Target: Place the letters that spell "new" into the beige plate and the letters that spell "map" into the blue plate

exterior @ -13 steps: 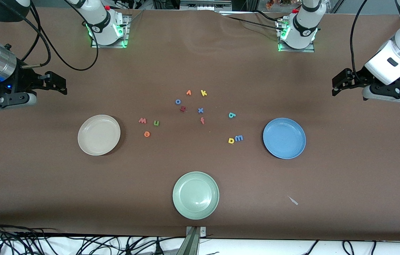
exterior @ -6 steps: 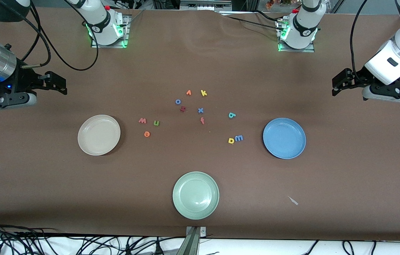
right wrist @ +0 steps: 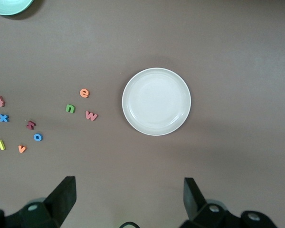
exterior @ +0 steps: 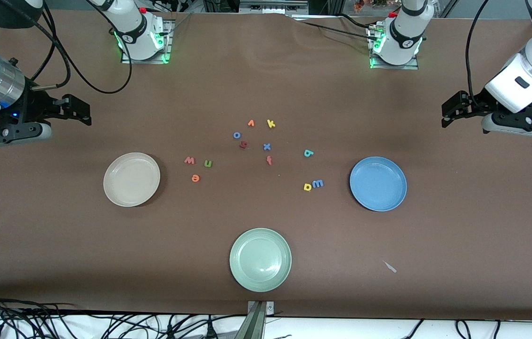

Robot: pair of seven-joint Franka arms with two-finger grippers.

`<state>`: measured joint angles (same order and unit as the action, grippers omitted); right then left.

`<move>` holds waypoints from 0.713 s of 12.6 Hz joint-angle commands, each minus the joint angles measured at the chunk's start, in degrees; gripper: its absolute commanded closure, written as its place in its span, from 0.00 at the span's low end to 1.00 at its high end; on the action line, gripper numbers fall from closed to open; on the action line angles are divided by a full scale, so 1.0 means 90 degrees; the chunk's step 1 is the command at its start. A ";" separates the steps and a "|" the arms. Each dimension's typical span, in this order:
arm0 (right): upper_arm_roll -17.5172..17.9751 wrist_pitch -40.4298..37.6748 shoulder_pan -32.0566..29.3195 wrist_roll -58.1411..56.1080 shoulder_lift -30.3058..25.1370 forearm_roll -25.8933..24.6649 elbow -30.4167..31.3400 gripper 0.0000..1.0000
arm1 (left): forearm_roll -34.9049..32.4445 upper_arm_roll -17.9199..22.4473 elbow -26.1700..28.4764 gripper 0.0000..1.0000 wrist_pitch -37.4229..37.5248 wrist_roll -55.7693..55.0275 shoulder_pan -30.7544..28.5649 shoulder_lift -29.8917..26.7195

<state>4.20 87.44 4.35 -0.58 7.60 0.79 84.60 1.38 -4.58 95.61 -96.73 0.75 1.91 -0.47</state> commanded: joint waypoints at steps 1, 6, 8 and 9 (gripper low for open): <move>0.0002 -0.0048 0.0005 0.0055 -0.0024 0.0049 -0.0093 0.00 | 0.0110 0.0001 -0.0027 0.00 0.0064 0.0063 0.0003 -0.0025; -0.0008 -0.0048 0.0054 0.0055 -0.0024 0.0059 -0.0093 0.00 | 0.0110 0.0001 -0.0027 0.00 0.0064 0.0063 0.0003 -0.0025; -0.0008 -0.0048 0.0054 0.0055 -0.0024 0.0069 -0.0083 0.00 | 0.0110 0.0001 -0.0027 0.00 0.0064 0.0063 0.0003 -0.0025; -0.0008 -0.0048 0.0054 0.0055 -0.0024 0.0059 -0.0083 0.00 | 0.0110 0.0001 -0.0027 0.00 0.0064 0.0073 0.0003 -0.0025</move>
<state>4.21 87.44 4.67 -0.58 7.60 0.79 84.60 1.38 -4.58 95.61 -96.73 0.75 1.91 -0.47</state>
